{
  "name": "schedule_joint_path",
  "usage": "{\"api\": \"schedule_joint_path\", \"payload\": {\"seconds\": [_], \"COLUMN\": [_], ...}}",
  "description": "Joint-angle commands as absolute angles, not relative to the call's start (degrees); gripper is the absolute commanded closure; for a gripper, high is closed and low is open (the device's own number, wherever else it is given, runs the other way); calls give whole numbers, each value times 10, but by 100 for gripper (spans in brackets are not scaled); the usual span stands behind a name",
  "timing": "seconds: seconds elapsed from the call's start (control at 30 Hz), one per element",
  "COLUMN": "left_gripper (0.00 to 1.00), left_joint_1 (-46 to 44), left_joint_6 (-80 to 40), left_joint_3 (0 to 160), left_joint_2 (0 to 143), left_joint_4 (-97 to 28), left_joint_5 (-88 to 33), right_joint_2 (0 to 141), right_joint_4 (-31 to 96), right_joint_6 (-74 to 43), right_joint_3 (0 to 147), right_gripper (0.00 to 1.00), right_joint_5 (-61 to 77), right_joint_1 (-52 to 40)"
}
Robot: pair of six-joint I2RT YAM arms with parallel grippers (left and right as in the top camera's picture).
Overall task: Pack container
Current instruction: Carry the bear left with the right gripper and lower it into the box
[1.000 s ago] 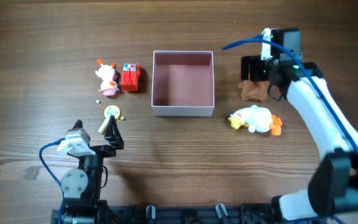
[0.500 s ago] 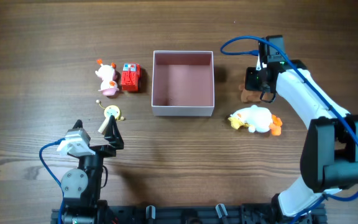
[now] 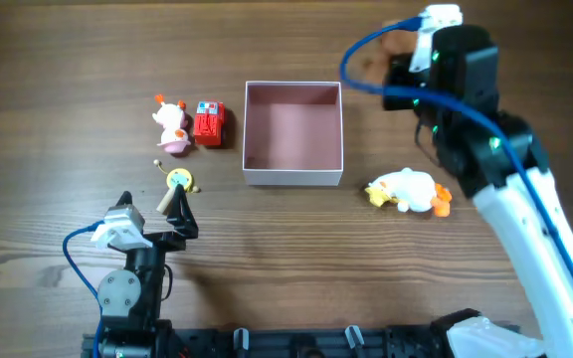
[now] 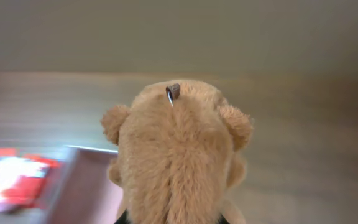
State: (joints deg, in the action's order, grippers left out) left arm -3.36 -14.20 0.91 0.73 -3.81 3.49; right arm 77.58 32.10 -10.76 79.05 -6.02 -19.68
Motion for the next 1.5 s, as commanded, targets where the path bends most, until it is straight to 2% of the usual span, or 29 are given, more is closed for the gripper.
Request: {"api": "schedule_joint_path", "payload": {"seconds": [0.0,0.23,0.5,0.7,0.83,1.47], "left_gripper": [0,0,0,0,0,0], "left_joint_1": [-30,-30,-30,-30,-30,-30], "left_joint_6": [-133,-133,-133,-133,-133,-133], "left_joint_3": [4,4,4,4,4,4], "left_joint_2": [3,3,3,3,3,3], "left_joint_4": [-37,-37,-37,-37,-37,-37], "left_joint_5": [28,28,28,28,28,28], "right_joint_2": [790,906,1006,1021,1031,1094], "right_joint_4": [306,276,262,256,258,259], "right_joint_6": [-175,-212,-209,-195,-225,-256], "right_joint_3": [796,796,796,796,796,794], "right_gripper": [96,96,95,96,96,96], "right_joint_5": [-65,-91,-121,-146,-167,-171], "right_joint_1": [-260,-323,-326,-326,-326,-326]}}
